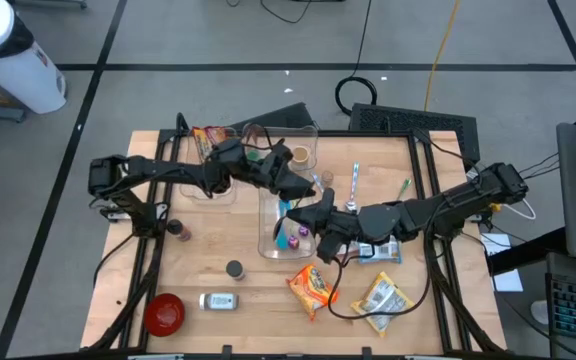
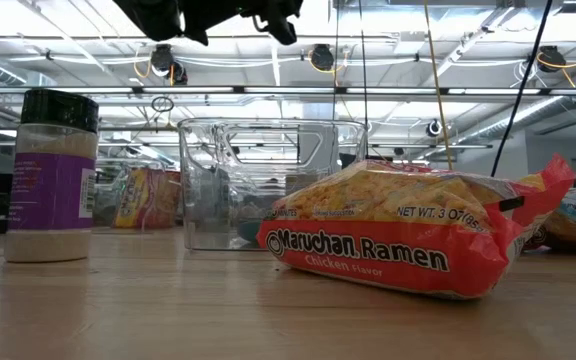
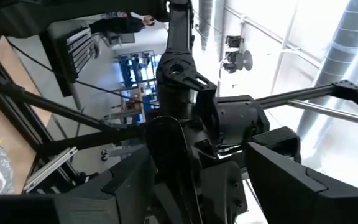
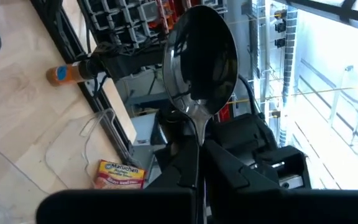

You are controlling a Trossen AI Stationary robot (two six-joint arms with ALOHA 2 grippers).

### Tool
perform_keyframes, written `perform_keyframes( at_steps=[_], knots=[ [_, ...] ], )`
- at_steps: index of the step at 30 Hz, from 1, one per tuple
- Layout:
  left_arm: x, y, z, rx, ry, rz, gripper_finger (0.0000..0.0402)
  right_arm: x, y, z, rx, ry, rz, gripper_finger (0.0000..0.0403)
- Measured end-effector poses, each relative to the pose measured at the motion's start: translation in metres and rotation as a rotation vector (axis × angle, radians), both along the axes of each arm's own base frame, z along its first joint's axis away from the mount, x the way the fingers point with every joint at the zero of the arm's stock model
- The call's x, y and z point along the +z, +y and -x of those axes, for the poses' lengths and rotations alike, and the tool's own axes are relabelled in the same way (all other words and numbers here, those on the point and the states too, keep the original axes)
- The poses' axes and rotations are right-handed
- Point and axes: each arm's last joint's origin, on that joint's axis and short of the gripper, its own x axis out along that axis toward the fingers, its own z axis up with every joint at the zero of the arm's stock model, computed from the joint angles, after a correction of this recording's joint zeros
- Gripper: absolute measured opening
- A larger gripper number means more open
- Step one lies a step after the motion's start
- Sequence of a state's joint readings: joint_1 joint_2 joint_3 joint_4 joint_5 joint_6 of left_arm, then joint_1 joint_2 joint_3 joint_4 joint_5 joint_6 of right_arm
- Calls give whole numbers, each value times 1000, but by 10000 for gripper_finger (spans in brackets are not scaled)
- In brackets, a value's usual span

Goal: Pick & Place Food Item
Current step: Put the black spoon into the bottom right transparent bin

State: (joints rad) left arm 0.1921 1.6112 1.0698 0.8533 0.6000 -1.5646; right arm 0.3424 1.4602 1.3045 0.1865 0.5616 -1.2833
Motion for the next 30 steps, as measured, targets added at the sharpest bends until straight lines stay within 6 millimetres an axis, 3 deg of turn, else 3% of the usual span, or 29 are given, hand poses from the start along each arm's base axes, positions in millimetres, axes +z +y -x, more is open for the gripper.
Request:
perform_keyframes(
  at_steps=[4, 16, 22, 30],
  knots=[
    [-2, 0, -1, 2, 29, -11, 213, 0, -1, 0, -41, -4, -3, 0],
    [-5, 0, -2, -13, 58, -15, 49, -3, -1, 0, -38, 21, 30, 0],
    [-4, 0, -2, 2, 39, -49, 47, -3, -1, 0, -38, 18, 16, 10],
    [-4, 0, -1, 6, 32, -60, 48, -1, 4, 1, -34, -35, -152, 78]
  ],
)
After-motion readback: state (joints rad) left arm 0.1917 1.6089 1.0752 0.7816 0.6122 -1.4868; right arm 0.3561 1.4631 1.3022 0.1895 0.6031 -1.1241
